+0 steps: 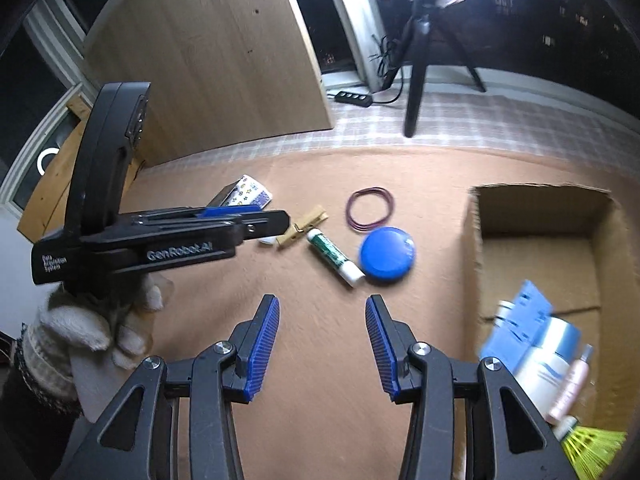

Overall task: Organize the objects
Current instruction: 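Grasp the wooden clothespin with the left tool while the right tool grasps the green glue stick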

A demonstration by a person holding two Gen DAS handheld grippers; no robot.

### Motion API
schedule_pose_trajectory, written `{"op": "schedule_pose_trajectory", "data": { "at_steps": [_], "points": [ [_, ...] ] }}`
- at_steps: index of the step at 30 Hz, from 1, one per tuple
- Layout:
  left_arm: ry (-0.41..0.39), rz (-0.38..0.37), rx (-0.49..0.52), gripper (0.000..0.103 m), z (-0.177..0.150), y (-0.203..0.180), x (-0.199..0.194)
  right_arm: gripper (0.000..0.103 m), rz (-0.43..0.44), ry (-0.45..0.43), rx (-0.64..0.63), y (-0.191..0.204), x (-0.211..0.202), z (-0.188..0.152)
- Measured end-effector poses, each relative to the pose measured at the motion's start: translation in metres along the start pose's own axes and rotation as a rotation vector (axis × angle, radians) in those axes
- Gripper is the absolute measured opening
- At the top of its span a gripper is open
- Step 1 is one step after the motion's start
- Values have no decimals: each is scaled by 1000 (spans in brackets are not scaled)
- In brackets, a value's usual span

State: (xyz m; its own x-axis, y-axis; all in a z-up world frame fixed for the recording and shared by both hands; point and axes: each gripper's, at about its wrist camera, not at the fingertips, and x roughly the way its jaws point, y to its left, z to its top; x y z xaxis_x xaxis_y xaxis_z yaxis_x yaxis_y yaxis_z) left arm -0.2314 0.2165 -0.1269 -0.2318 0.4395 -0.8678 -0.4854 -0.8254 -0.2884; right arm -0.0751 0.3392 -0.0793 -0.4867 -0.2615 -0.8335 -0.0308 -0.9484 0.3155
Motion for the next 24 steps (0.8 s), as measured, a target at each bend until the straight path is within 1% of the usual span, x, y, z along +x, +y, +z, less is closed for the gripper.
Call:
{"op": "schedule_pose_trajectory", "data": {
  "at_steps": [5, 7, 10, 14, 19, 24],
  "points": [
    [23, 12, -5, 35, 6, 4, 20, 40, -16, 35, -16, 3, 23, 11],
    [32, 15, -3, 34, 8, 4, 29, 34, -25, 50, -25, 3, 30, 13],
    [39, 14, -14, 30, 10, 5, 41, 32, -39, 66, -35, 1, 39, 15],
    [50, 26, -10, 29, 13, 1, 55, 31, -54, 83, -46, 1, 49, 18],
    [38, 54, -5, 24, 20, 1, 60, 31, -69, 101, -68, 3, 61, 22],
    [42, 71, -1, 21, 21, 6, 63, 31, -71, 116, -74, 4, 73, 25]
  ]
}}
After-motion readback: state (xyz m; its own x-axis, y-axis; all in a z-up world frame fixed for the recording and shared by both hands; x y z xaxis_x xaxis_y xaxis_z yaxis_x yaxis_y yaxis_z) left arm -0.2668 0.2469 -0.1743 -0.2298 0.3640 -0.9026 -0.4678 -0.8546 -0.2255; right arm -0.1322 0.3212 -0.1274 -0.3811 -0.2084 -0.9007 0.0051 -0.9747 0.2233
